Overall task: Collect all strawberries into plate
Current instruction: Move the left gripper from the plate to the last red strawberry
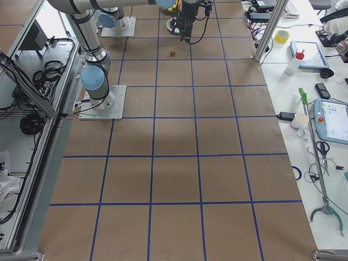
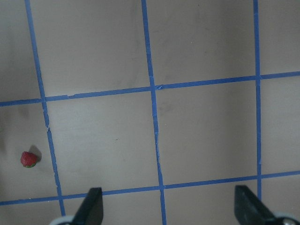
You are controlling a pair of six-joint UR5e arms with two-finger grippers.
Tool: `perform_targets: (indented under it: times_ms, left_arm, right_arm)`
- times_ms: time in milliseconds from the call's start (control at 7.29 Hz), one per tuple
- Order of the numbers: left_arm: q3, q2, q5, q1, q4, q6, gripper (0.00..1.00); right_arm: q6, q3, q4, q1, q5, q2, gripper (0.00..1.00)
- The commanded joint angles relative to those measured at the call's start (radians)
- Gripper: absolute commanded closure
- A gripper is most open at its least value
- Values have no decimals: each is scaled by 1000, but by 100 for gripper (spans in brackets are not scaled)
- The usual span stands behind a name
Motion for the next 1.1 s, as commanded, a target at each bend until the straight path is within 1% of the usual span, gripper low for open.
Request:
perform_targets:
  times_ms: [0, 549, 686, 823, 960]
  left_arm:
    - [0, -50, -3, -39, 64, -88, 0]
    - [-6, -104, 0, -88, 93, -101, 0]
    - [-14, -108, 0, -93, 95, -102, 8]
    - [-14, -108, -1, -93, 95, -102, 39]
    - [-14, -110, -3, -93, 95, -102, 78]
  right_arm:
    - [0, 0, 0, 0, 1, 0, 0]
    - [0, 0, 0, 0, -1, 0, 0]
    - [0, 0, 0, 0, 1, 0, 0]
    - [0, 0, -2, 0, -1, 0, 0]
    - [0, 0, -2, 0, -1, 0, 0]
